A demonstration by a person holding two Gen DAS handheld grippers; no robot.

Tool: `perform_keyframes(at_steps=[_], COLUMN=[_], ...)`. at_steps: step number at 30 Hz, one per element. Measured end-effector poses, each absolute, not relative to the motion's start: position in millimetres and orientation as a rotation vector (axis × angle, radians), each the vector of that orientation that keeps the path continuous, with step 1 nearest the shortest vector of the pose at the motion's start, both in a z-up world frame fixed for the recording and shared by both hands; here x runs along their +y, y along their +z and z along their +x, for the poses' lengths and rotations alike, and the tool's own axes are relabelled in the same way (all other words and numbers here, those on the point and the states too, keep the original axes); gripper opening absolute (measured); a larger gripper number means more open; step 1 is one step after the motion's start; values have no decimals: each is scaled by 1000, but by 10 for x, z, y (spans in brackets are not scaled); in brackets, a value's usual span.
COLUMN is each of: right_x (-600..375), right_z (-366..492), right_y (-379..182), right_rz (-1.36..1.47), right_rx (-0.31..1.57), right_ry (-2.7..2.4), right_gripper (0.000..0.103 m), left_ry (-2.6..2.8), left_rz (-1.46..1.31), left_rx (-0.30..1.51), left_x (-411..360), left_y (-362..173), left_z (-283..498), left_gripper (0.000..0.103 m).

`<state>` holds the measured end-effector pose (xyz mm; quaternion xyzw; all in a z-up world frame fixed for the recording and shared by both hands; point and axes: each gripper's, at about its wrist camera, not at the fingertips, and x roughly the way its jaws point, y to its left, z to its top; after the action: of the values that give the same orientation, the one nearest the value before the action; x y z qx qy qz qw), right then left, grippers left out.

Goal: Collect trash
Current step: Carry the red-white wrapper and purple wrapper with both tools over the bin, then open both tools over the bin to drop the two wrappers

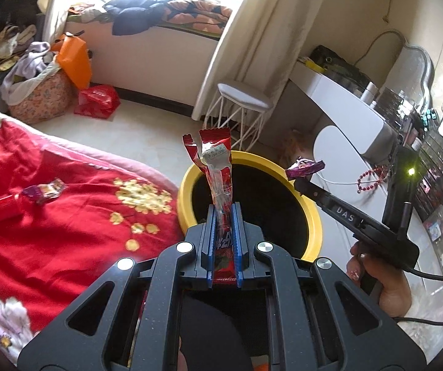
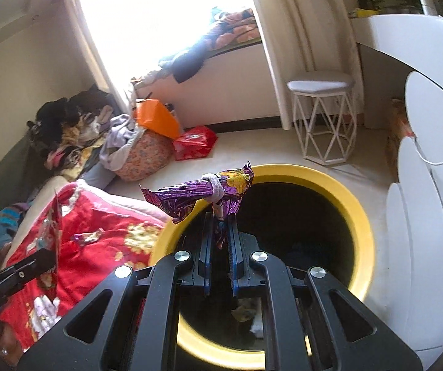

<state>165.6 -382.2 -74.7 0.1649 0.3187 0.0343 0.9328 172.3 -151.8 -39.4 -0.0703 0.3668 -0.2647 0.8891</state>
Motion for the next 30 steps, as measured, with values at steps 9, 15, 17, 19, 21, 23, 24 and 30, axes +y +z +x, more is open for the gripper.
perform_keyframes(at_steps=[9, 15, 17, 19, 21, 23, 24, 30], right_x=[-4050, -4143, -4177, -4204, -4231, -4247, -4258, -4248], right_z=[1689, 1739, 1762, 1765, 1758, 1742, 1731, 1668], right_y=[-943, -1018, -1043, -1063, -1064, -1047, -1033, -950], right_rz=[373, 380, 385, 396, 404, 409, 409, 409], right_rx=[698, 715, 725, 730, 725, 713, 704, 653], right_ry=[11, -1, 5, -2, -6, -15, -18, -28], right_gripper=[9, 10, 12, 14, 33, 47, 48, 59], left_ry=[-602, -610, -613, -619, -623, -606, -602, -566], left_rz=[-125, -113, -110, -117, -133, -146, -161, -219], left_rx=[797, 822, 831, 841, 851, 845, 842, 810], left_x=[-1831, -1989, -2029, -2041, -2045, -2023, -2003, -1787], left_y=[-566, -667, -709, -743, -769, -771, -771, -711], left_z=[1901, 2015, 2059, 2097, 2150, 2172, 2182, 2181], left_gripper=[6, 6, 6, 7, 21, 58, 63, 82])
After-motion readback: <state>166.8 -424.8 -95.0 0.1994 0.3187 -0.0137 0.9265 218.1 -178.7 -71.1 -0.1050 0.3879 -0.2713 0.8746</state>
